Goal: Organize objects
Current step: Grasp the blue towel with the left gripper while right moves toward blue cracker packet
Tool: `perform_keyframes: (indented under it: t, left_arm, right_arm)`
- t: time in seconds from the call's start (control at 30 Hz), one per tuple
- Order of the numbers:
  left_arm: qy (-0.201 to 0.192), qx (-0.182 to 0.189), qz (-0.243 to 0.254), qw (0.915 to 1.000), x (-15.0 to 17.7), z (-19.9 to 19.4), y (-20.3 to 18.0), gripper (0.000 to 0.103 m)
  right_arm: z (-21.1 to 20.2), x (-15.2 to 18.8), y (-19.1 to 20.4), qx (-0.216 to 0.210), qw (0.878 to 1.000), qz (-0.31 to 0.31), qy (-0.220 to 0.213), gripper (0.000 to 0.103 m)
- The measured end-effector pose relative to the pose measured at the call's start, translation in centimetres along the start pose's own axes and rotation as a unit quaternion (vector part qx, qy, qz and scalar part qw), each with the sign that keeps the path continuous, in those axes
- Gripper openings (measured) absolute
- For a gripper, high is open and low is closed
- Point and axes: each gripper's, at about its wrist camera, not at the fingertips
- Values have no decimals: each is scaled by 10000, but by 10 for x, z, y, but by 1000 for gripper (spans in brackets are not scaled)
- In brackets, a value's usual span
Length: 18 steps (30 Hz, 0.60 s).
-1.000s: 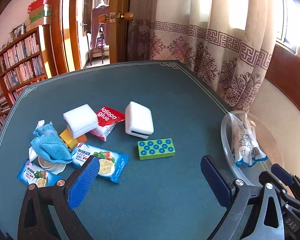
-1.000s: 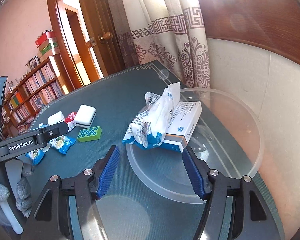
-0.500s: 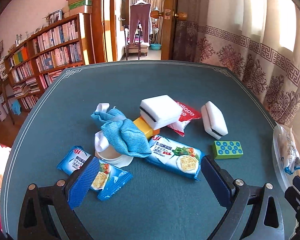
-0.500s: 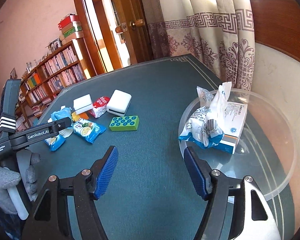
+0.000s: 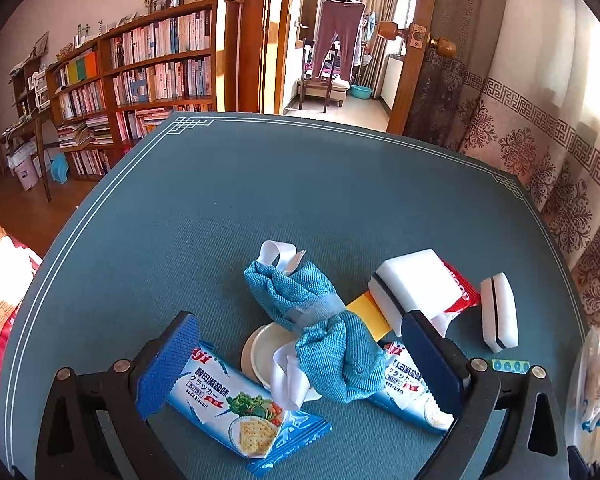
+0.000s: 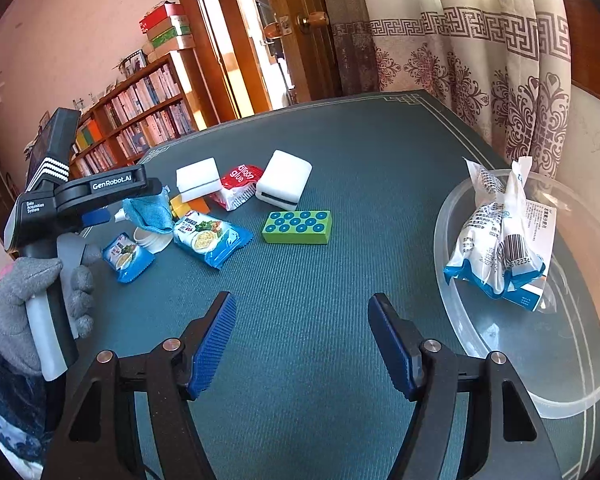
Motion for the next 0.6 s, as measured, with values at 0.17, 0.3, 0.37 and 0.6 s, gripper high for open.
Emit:
perform_keyframes:
  t: [0.17, 0.3, 0.37, 0.6]
  left_arm:
    - [99, -24, -115, 9999, -4, 14, 5, 103]
    - [116, -96, -51, 9999, -2, 19, 4, 103]
    - [97, -136, 39, 9999, -1, 20, 3, 99]
    - [20, 87, 219, 9997, -1, 21, 0, 59]
  right_arm:
    - [9, 0, 8, -32, 9999, -113, 88, 70]
    - [16, 1, 10, -43, 9997, -162, 174, 70]
    - [20, 1, 12, -59, 9996, -170, 224, 70]
    - [32, 2, 16, -118, 9991, -157, 375, 70]
Point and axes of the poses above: each gripper's, at about its wrist camera, not at the fingertips, and z roughly the way its jaws point, y to its left, x to its underside, and after that the axes turned 14 degrees about z, right-handed
